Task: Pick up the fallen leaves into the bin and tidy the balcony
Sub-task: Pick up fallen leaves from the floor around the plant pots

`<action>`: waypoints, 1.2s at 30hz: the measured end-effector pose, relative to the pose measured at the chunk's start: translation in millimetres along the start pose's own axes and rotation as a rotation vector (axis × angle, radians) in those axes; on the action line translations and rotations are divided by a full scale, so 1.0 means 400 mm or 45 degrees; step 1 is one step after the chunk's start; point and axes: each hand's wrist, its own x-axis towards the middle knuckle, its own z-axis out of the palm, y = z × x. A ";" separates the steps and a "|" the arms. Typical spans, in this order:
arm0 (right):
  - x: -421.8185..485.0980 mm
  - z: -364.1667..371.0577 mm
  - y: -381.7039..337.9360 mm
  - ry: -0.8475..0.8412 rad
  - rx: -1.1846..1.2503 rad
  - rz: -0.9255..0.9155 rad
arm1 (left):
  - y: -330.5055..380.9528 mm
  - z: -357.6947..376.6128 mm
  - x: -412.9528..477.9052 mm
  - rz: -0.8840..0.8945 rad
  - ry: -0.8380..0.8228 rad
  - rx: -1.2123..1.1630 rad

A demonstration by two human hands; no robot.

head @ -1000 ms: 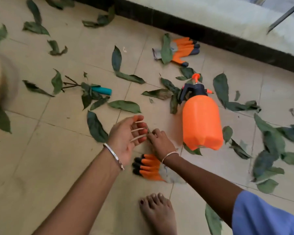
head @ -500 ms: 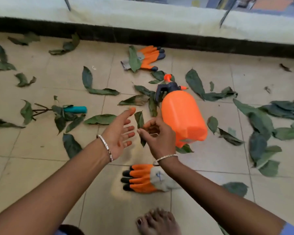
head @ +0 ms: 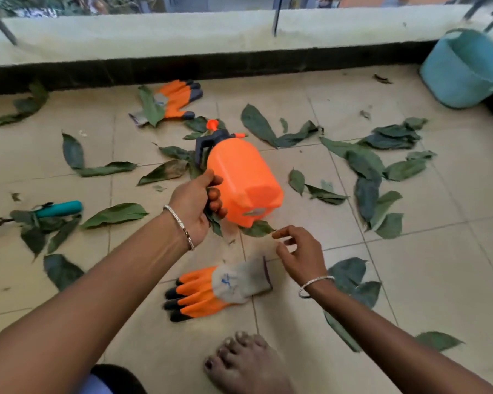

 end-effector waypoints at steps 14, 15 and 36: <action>0.056 0.047 0.030 -0.332 -0.483 -0.240 | -0.037 -0.030 -0.036 -0.077 -0.005 0.214; 0.039 0.034 0.016 -0.241 -0.382 -0.184 | -0.039 -0.029 -0.039 -0.082 -0.008 0.227; -0.085 -0.225 0.111 0.226 -0.017 0.156 | -0.117 0.173 -0.069 -0.019 -0.204 0.382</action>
